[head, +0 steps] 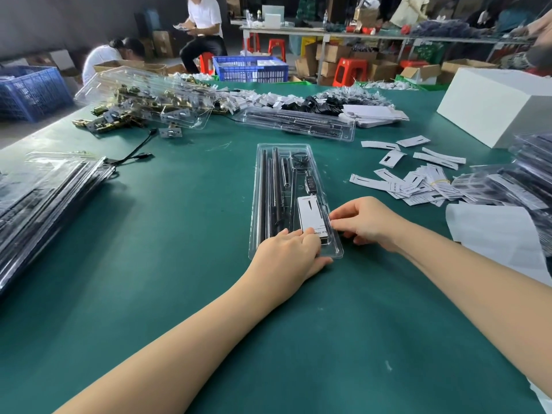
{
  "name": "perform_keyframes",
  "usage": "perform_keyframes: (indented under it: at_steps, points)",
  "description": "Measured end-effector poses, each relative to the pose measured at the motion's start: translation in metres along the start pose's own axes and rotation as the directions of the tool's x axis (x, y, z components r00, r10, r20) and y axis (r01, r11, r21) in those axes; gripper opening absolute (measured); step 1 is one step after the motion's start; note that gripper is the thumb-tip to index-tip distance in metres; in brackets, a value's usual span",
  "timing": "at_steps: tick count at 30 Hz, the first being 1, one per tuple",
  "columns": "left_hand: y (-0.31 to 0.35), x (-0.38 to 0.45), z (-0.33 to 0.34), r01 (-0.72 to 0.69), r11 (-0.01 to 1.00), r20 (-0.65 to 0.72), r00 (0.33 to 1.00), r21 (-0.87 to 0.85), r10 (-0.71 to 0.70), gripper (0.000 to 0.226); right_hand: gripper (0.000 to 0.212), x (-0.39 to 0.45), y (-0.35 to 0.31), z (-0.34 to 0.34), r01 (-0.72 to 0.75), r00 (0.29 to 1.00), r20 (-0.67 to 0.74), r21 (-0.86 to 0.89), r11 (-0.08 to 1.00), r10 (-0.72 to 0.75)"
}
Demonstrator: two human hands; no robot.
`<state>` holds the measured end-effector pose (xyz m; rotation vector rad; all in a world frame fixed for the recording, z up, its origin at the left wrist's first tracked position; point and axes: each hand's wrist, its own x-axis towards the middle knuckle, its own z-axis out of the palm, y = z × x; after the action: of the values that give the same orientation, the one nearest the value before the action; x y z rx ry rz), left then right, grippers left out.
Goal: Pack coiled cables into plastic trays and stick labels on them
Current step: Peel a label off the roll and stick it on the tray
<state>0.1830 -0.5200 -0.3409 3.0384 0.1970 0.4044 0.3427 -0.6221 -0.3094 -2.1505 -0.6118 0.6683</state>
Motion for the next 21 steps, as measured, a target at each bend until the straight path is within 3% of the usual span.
perform_keyframes:
  at_steps: [4, 8, 10, 13, 21]
  points:
    - [0.002, -0.001, -0.002, -0.030, 0.997, -0.097, 0.995, -0.068, 0.024, 0.040, 0.003, 0.005, -0.002, -0.003, 0.072, 0.996, -0.039, -0.168, 0.983, -0.080]
    - [0.003, -0.002, -0.001, -0.060, 0.998, -0.199, 0.978, -0.004, 0.058, 0.034, 0.008, 0.012, -0.004, 0.004, 0.160, 0.967, -0.123, -0.381, 0.911, -0.221]
    - [0.003, -0.002, -0.002, -0.059, 0.998, -0.217, 0.974, 0.005, 0.059, 0.034, 0.004, 0.015, -0.003, 0.004, 0.128, 0.977, -0.133, -0.254, 0.959, -0.166]
    - [0.003, -0.002, -0.004, -0.071, 0.997, -0.238, 0.969, 0.001, 0.070, 0.033, 0.016, 0.018, -0.002, 0.001, 0.092, 0.991, -0.095, -0.057, 0.994, -0.097]
    - [0.004, -0.003, -0.006, -0.066, 0.998, -0.262, 0.963, 0.017, 0.069, 0.031, 0.035, 0.021, 0.000, 0.002, 0.081, 0.995, -0.061, -0.002, 0.997, -0.081]
